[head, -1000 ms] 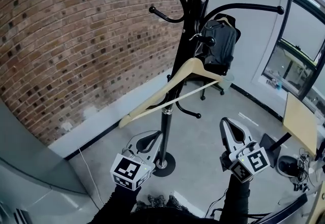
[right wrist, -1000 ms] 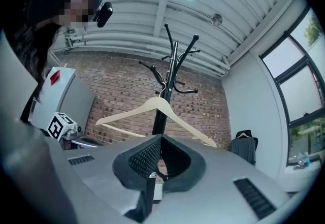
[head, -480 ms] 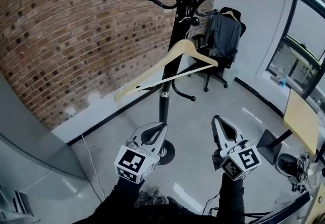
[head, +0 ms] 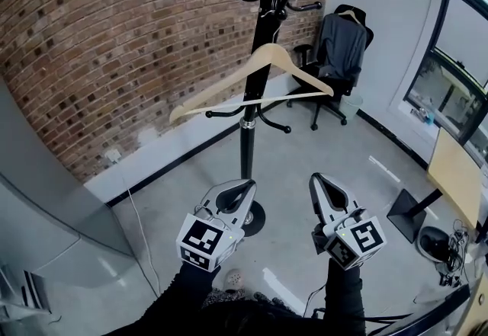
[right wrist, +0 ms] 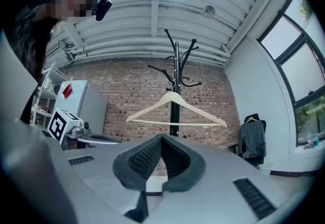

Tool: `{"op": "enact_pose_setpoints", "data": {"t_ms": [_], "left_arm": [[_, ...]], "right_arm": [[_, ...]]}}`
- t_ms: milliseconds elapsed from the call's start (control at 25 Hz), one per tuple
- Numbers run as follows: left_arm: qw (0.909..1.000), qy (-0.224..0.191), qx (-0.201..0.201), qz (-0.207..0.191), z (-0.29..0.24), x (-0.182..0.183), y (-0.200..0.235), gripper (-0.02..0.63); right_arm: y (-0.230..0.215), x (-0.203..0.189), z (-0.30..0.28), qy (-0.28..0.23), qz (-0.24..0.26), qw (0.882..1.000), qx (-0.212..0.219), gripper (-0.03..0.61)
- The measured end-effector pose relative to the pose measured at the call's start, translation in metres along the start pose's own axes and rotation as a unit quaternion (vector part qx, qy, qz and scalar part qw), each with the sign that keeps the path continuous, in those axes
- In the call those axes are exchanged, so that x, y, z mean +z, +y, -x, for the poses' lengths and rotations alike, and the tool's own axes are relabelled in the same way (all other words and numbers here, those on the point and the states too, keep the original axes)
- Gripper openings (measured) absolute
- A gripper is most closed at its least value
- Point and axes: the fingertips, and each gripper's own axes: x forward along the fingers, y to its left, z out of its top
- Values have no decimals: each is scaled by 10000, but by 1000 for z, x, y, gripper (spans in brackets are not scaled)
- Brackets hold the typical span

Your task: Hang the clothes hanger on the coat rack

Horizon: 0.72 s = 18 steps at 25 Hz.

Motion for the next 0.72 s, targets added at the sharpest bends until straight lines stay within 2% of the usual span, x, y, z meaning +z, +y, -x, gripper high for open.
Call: {"op": "enact_pose_setpoints", "data": {"t_ms": [240,720], "left_arm": [[9999,-52,94,-52,10,7,-10,8],[9994,-98,340,-23,28,7,-12,8]], "right_arm": [[12,3,6,47,16,9999,109,9],[34,-5,11,283,372,9982,386,9]]}}
